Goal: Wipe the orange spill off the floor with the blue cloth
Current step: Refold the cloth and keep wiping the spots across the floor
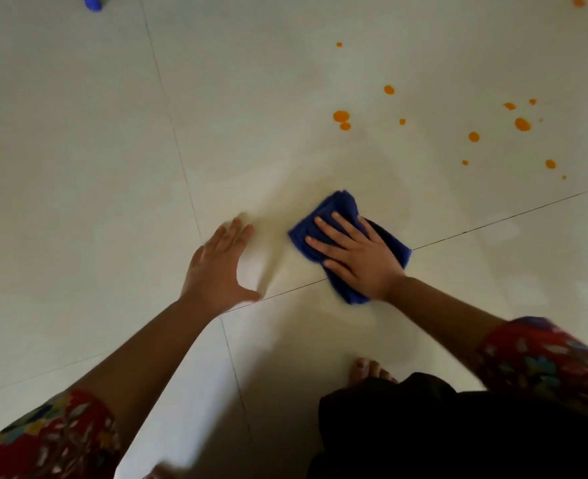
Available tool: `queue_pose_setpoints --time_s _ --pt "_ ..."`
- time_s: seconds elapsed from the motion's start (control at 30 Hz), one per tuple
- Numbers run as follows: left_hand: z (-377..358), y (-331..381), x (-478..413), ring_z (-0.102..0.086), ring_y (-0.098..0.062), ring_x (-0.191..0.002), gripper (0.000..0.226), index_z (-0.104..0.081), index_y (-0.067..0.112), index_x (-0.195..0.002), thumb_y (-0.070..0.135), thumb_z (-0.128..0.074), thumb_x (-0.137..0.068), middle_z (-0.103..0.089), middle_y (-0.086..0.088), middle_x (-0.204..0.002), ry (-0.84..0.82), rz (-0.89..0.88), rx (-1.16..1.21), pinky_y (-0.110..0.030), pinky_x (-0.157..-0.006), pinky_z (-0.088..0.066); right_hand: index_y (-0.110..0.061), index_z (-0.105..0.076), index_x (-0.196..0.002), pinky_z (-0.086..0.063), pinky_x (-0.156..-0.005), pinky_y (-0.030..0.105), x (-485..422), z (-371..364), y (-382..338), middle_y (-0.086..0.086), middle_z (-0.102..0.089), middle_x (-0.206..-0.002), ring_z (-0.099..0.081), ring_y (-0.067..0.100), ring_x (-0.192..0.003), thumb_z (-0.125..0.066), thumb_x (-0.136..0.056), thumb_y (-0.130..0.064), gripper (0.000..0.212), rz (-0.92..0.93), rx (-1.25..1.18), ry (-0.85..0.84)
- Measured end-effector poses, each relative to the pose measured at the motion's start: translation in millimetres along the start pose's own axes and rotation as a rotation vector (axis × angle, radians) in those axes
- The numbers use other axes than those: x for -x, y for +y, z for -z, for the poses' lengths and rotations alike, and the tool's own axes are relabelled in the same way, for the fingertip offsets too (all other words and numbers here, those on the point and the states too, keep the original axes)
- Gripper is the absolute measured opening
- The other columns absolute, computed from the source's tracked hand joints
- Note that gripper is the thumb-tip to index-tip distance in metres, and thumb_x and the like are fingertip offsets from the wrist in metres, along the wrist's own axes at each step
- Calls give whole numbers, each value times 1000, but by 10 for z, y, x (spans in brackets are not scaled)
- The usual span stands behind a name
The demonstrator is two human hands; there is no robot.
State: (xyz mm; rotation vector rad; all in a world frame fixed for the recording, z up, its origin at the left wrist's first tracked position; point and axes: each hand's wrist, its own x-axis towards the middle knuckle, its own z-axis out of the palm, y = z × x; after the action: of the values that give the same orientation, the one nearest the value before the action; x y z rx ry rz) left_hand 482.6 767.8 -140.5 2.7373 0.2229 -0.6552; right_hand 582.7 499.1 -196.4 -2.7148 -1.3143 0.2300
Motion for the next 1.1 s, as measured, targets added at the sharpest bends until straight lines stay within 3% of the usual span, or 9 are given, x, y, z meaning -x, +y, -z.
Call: queue_pose_setpoints --time_s 0.07,0.2,0.27,0.43,0.53,0.73,0.83,0.97,1.1 --pt "-6 21 -61 11 -13 -149 129 5 34 -154 55 -82 -60 18 13 -160 -8 -12 -7 -39 -120 -10 -38 -25 -151 -14 -116 52 -143 -45 -251 -5 -16 -161 -8 23 -149 -25 -100 -45 51 -131 -31 46" --pt "97 31 -143 10 -16 -150 130 8 35 -153 60 -80 -61 19 10 -160 -7 -69 -73 -43 -120 -9 -36 -27 -150 -4 -119 48 380 -124 -372 -9 -18 -160 -7 22 -150 -34 -101 -41 49 288 0 -84" --pt "151 63 -148 8 -16 -150 129 7 35 -153 61 -80 -62 18 11 -161 9 -63 -28 -43 -120 -10 -38 -27 -150 -5 -118 47 673 -43 -54 -11 -18 -160 -8 19 -150 -33 -101 -42 49 339 -7 -120" --pt "-7 67 -118 9 -14 -150 127 3 34 -154 65 -77 -60 16 11 -161 23 -68 8 -42 -120 -12 -42 -6 -152 -9 -117 53 584 135 692 -12 -4 -161 2 19 -150 -14 -102 -48 51 -187 2 -66" --pt "-112 116 -115 11 -13 -149 127 2 33 -154 65 -78 -60 17 11 -161 28 -102 11 -41 -121 -10 -36 -18 -151 -20 -113 56 159 103 425 -6 -14 -160 -9 26 -149 -19 -98 -46 54 -367 14 19" --pt "-30 146 -231 13 -14 -149 128 8 33 -153 69 -74 -62 22 9 -160 -8 -129 -45 -41 -121 -10 -36 -26 -150 -3 -119 47 763 12 23 -10 -19 -160 -8 20 -150 -27 -103 -41 48 261 -28 -141" --pt "-26 224 -273 12 -12 -149 127 7 33 -153 70 -72 -62 20 10 -160 5 -145 -22 -38 -120 -10 -38 -19 -152 -15 -113 52 941 102 666 -9 -17 -160 -8 20 -149 -17 -103 -45 49 -32 17 -74" --pt "-113 302 -329 14 -10 -148 123 5 34 -153 73 -69 -63 22 10 -159 33 -113 -72 -39 -120 -7 -39 -8 -151 -11 -117 52 461 221 888 -13 -4 -161 4 17 -150 -12 -99 -48 53 -433 -9 -14" --pt "-130 300 -356 13 -10 -148 123 4 32 -154 74 -68 -63 22 10 -159 23 -107 -85 -39 -121 -10 -30 -27 -151 -14 -116 50 53 105 346 -4 -19 -160 -11 25 -149 -22 -97 -45 56 -327 -44 14"
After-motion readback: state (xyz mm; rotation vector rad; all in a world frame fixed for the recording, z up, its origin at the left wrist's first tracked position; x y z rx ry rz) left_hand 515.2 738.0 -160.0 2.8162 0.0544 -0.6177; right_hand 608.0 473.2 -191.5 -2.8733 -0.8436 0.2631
